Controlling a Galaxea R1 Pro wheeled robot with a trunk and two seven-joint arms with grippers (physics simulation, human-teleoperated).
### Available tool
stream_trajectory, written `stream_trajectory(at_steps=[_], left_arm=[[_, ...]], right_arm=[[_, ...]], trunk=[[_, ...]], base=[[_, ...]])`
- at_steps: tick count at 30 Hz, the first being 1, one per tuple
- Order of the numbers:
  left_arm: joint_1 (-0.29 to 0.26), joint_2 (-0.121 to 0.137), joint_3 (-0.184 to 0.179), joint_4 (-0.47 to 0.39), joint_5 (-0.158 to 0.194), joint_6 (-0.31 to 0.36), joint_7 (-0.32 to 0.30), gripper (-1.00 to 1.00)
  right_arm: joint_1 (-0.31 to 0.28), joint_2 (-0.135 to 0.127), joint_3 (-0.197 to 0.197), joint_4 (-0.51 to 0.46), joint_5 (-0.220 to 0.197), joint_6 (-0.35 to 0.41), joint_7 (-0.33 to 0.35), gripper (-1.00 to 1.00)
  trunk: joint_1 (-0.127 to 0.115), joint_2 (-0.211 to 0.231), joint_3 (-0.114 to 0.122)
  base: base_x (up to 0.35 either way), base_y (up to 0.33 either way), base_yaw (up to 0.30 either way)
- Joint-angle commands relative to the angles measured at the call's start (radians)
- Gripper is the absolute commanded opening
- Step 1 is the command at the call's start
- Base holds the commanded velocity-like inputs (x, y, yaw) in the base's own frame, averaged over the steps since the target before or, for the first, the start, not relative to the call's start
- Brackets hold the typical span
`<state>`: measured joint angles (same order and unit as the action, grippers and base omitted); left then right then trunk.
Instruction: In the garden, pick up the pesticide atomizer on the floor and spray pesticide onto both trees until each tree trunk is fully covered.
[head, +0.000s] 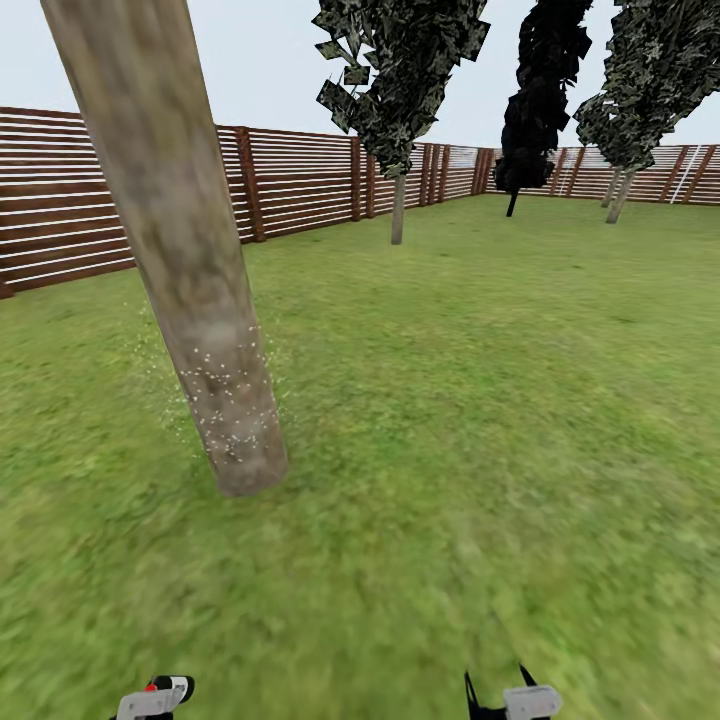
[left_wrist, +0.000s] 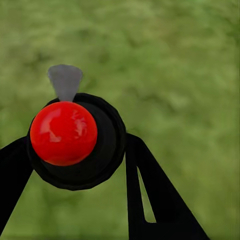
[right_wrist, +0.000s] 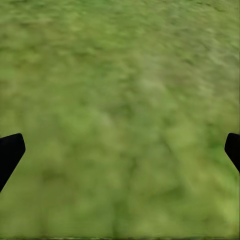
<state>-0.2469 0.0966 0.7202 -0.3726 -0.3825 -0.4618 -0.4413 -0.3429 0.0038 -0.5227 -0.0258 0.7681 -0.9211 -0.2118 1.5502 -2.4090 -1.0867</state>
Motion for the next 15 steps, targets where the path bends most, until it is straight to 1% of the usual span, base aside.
stream_trajectory(at_steps=[1, 8, 15], left_arm=[[0.000, 0.000, 0.000, 0.000, 0.001, 0.000, -0.001, -1.00], [0.000, -0.003, -0.002, -0.001, 0.000, -0.004, -0.001, -1.00], [0.000, 0.000, -0.001, -0.001, -0.001, -0.006, -0.001, -1.00]], right_arm=[[0.000, -0.002, 0.000, 0.000, 0.000, 0.007, 0.000, 1.00], [0.001, -0.002, 0.000, 0.000, -0.001, 0.016, 0.000, 1.00], [0.001, -0.002, 0.000, 0.000, -0.001, 0.016, 0.000, 1.00]], trunk=[[0.000, 0.000, 0.000], [0.000, 0.000, 0.000], [0.000, 0.000, 0.000]], base=[[0.000, 0.000, 0.000], [0.000, 0.000, 0.000], [0.000, 0.000, 0.000]])
